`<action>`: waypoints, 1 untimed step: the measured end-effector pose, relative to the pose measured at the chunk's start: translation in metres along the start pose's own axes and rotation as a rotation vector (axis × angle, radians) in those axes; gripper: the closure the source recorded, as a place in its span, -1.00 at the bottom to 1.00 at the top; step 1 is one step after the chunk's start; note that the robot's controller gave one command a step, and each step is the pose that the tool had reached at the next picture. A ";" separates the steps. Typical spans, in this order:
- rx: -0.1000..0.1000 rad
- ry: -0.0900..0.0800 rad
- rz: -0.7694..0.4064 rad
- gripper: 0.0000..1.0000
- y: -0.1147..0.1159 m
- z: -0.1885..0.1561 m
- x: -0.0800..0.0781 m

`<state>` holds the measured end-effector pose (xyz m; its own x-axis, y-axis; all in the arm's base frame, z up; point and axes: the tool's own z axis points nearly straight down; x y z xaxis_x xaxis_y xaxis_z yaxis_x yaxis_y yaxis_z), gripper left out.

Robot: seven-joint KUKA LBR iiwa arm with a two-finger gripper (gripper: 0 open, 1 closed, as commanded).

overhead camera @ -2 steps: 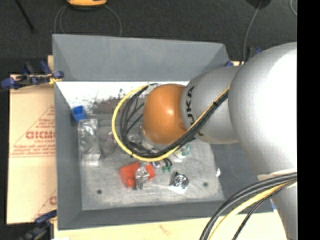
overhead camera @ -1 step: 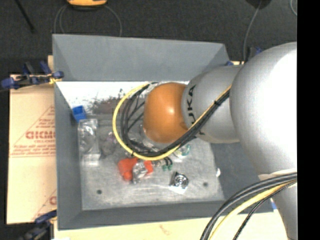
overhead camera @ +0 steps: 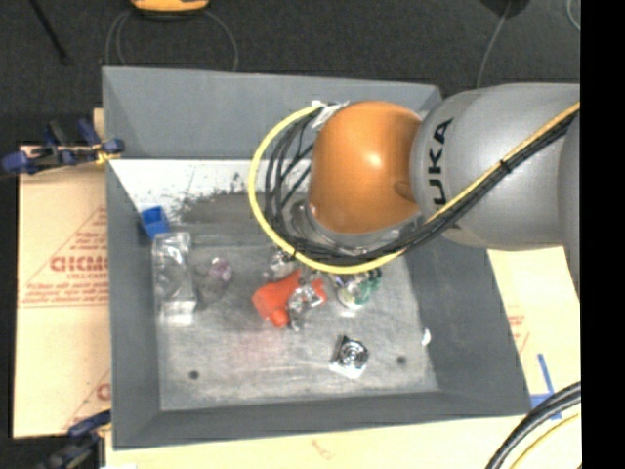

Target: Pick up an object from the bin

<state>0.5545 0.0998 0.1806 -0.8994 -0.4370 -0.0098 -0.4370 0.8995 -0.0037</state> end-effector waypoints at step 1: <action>0.001 -0.004 0.009 1.00 -0.006 -0.203 -0.019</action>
Offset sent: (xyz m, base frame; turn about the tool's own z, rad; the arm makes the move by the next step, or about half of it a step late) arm 0.0153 0.0030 0.1971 0.0048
